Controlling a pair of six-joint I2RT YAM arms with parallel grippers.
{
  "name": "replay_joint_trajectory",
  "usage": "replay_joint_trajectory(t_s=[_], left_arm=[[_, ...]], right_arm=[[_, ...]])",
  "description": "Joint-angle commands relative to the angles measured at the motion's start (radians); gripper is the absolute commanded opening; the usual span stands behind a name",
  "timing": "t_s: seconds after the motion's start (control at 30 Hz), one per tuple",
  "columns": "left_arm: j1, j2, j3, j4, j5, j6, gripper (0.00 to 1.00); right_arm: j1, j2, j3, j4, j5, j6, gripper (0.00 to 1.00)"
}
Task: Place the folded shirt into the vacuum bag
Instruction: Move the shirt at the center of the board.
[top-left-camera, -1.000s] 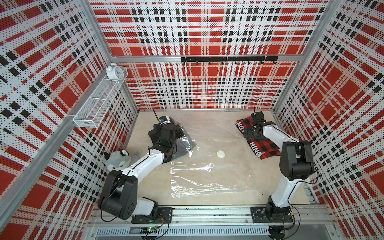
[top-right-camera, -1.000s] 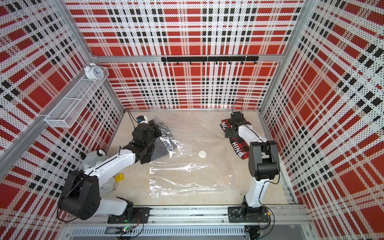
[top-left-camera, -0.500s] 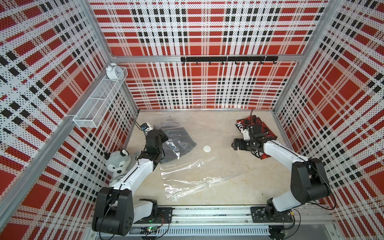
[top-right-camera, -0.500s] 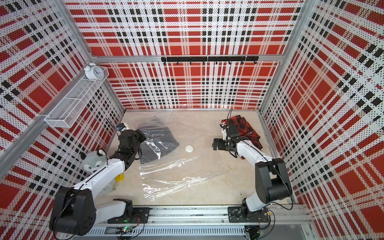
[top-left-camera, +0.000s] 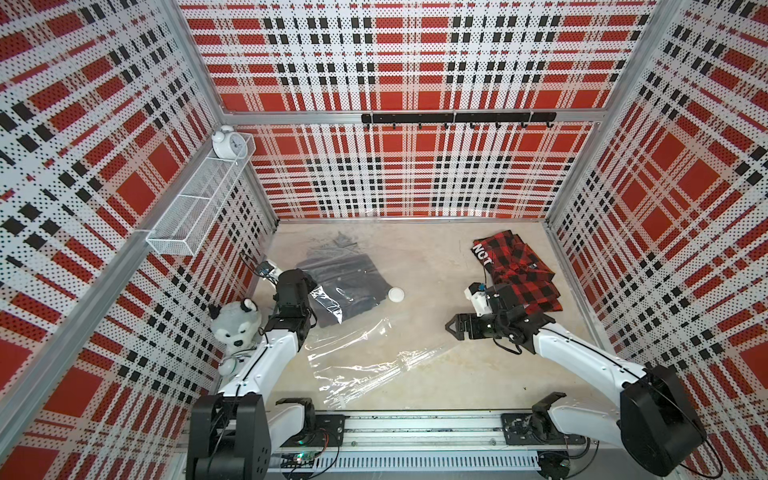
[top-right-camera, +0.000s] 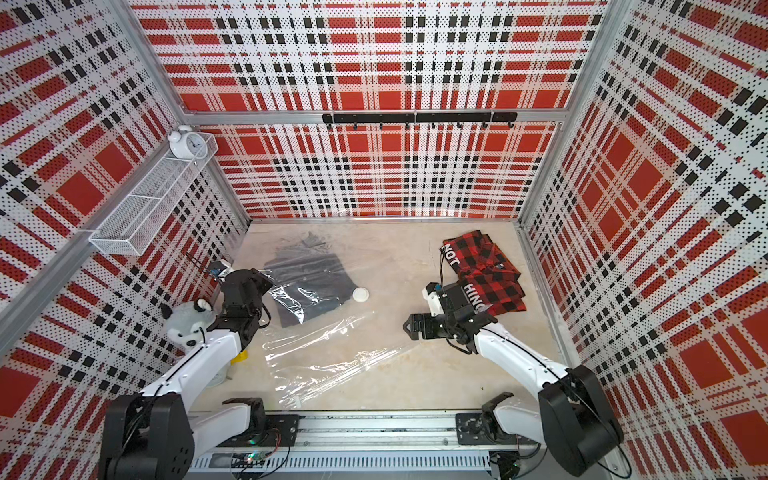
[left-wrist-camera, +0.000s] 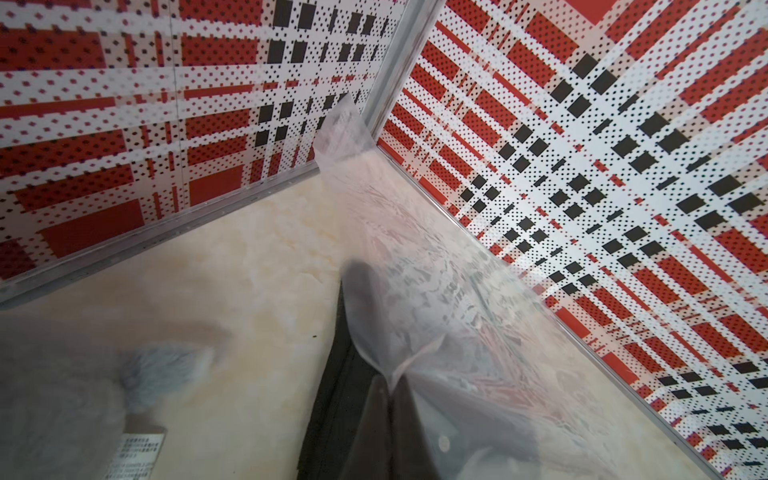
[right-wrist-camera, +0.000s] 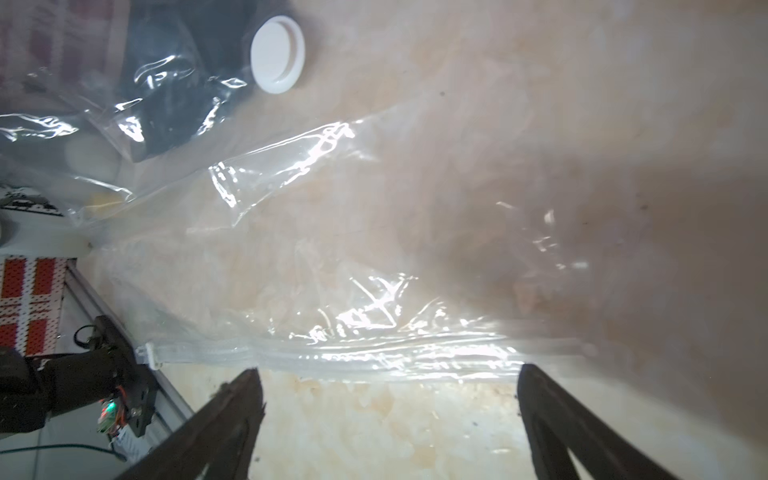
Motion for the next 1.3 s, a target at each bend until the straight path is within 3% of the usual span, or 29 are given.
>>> replay_joint_trajectory(t_s=[0.0, 0.27, 0.47, 0.53, 0.63, 0.73, 0.93, 1.1, 1.27], left_arm=[[0.011, 0.005, -0.014, 0.013, -0.057, -0.005, 0.00], [0.019, 0.029, -0.023, -0.019, -0.100, -0.010, 0.00], [0.024, 0.027, -0.044, -0.021, -0.093, -0.003, 0.05], [0.025, 0.023, -0.048, -0.022, -0.080, 0.009, 0.19], [0.023, 0.010, -0.049, -0.037, -0.048, 0.034, 0.54], [-0.006, -0.011, -0.043, -0.068, -0.031, 0.058, 0.70], [-0.265, -0.032, 0.031, -0.174, -0.193, 0.095, 0.98], [-0.532, 0.027, 0.133, -0.259, -0.281, 0.134, 0.98], [-0.787, 0.208, 0.267, -0.348, -0.349, 0.185, 0.98]], right_arm=[[0.070, -0.005, -0.049, 0.088, -0.047, 0.068, 0.99], [0.150, 0.116, -0.074, 0.179, 0.017, 0.144, 0.99], [0.128, 0.307, 0.070, 0.180, 0.167, 0.142, 1.00], [0.097, 0.382, 0.128, 0.197, 0.158, 0.136, 0.99], [0.039, 0.488, 0.229, 0.212, 0.155, 0.126, 0.99], [-0.020, 0.593, 0.345, 0.226, 0.102, 0.115, 0.99], [-0.086, 0.780, 0.606, 0.167, 0.008, 0.084, 0.97], [-0.112, 0.667, 0.537, 0.203, -0.001, 0.099, 0.97], [-0.140, 0.451, 0.346, 0.230, 0.030, 0.114, 0.99]])
